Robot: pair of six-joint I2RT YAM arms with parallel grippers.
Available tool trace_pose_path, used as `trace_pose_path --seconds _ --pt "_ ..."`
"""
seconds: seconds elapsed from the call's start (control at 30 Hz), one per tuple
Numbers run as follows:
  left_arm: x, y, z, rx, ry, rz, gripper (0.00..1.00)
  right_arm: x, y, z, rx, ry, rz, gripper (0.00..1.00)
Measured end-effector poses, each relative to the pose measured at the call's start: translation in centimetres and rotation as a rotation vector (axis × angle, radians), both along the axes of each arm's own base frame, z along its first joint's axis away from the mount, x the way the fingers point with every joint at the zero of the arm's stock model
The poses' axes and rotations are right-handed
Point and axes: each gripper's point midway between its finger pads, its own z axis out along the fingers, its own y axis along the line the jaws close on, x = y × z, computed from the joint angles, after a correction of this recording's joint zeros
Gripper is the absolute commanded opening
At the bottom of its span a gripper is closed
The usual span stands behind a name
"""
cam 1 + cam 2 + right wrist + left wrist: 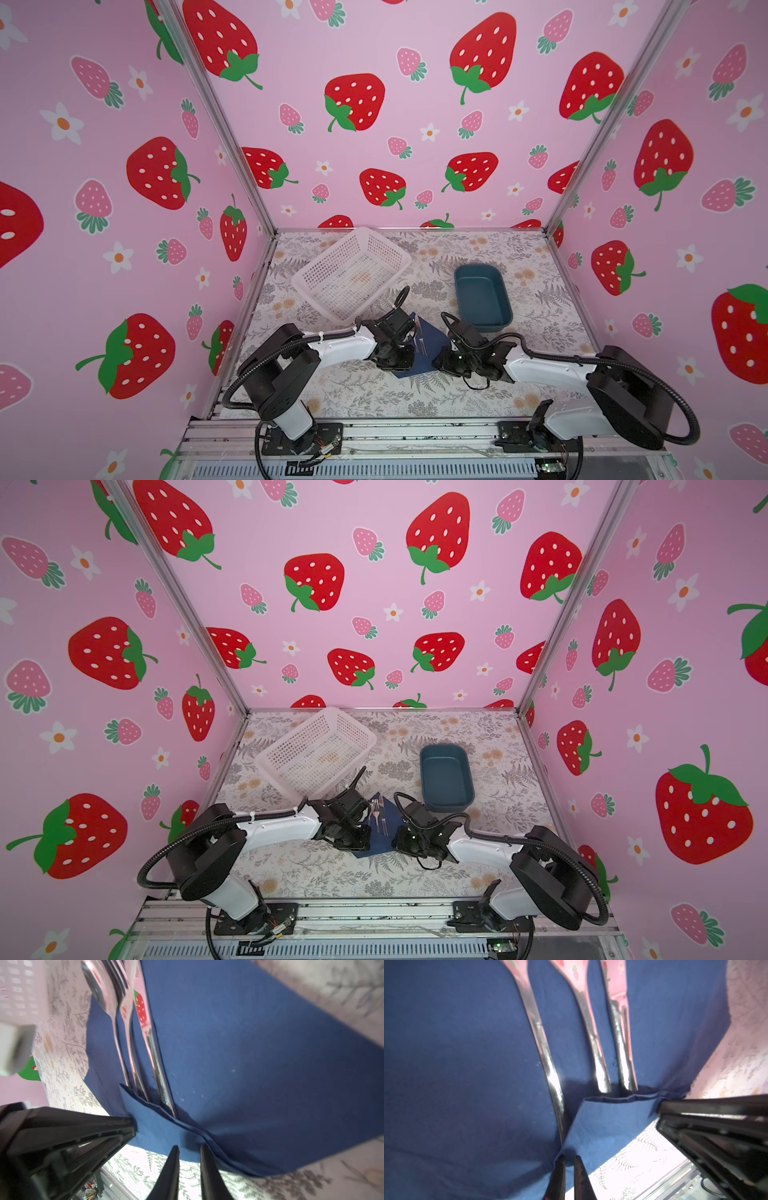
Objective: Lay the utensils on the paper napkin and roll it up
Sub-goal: 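Press the folded corner down over the handles with both grippers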
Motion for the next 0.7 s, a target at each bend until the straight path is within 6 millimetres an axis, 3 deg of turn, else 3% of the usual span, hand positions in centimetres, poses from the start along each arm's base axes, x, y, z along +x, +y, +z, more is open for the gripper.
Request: trace_pose_path --seconds 0.27,0.5,0.63,0.7 --pt "0.1 0.1 0.0 0.005 -0.005 0.002 0.12 -0.1 1.5 2.0 0.089 -0.041 0.071 0.25" --pt "0.3 0.1 0.2 0.005 -0.018 0.006 0.16 -0.4 1.6 0.4 0.040 -0.006 0.093 0.24" --pt "0.8 0.2 2.2 -0.022 -0.073 0.018 0.29 -0.4 0.9 -0.4 0.000 0.007 0.066 0.24" --pt "1.2 0.3 3.7 -0.042 -0.118 0.031 0.40 -0.3 0.8 -0.5 -0.005 0.006 0.055 0.24"
